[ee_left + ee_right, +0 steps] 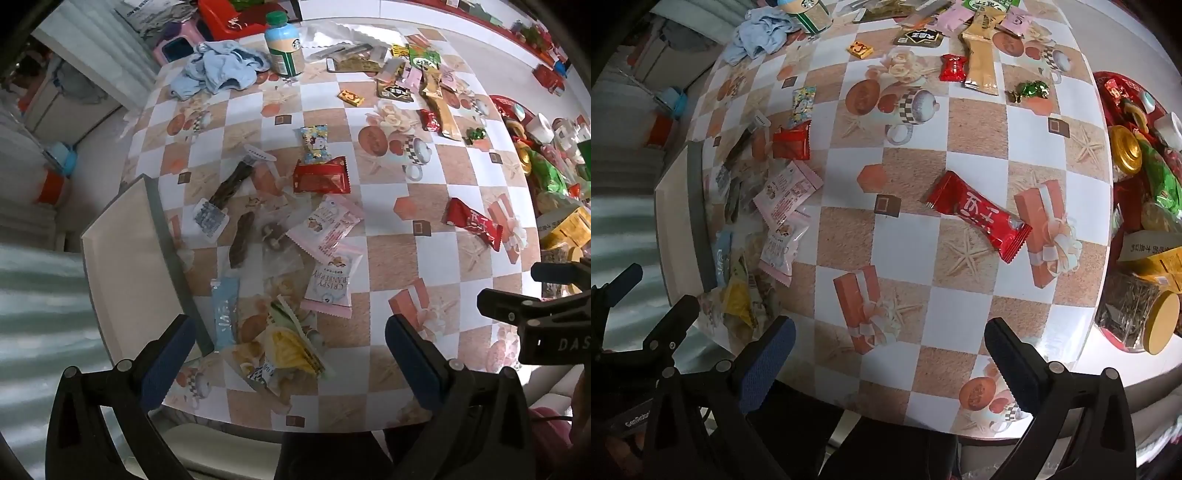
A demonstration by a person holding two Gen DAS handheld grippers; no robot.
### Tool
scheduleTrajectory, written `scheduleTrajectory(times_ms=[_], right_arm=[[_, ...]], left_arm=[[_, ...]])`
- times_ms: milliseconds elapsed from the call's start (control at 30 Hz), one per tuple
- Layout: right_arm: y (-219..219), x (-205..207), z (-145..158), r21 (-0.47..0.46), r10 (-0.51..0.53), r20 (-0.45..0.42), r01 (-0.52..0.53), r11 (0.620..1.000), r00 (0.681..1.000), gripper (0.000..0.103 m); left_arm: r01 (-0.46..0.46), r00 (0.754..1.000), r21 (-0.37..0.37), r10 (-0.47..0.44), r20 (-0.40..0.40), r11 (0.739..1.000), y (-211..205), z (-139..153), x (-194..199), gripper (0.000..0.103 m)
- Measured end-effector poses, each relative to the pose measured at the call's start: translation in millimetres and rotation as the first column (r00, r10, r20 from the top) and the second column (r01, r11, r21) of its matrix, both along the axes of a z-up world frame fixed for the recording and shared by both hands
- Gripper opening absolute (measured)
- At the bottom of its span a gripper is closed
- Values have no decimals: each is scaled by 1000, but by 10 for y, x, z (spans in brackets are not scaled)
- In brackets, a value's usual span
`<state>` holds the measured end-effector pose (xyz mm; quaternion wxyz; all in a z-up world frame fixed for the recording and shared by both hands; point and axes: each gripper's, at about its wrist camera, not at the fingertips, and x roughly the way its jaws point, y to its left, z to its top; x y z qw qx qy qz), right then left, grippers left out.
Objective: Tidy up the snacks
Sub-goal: 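Move the left tool to the jerky bag while the right tool approaches the pink Crispy Cranberry packet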
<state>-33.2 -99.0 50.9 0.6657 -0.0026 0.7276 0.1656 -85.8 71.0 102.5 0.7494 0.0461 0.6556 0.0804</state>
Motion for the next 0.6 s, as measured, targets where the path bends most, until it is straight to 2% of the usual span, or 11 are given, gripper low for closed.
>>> scheduleTrajectory(times_ms=[600], right_arm=[[-2, -55, -5, 1, -16, -7, 16, 1000, 1000, 103]], left_arm=[[-6, 1000, 14, 5, 10, 1000, 21, 10, -37, 103]])
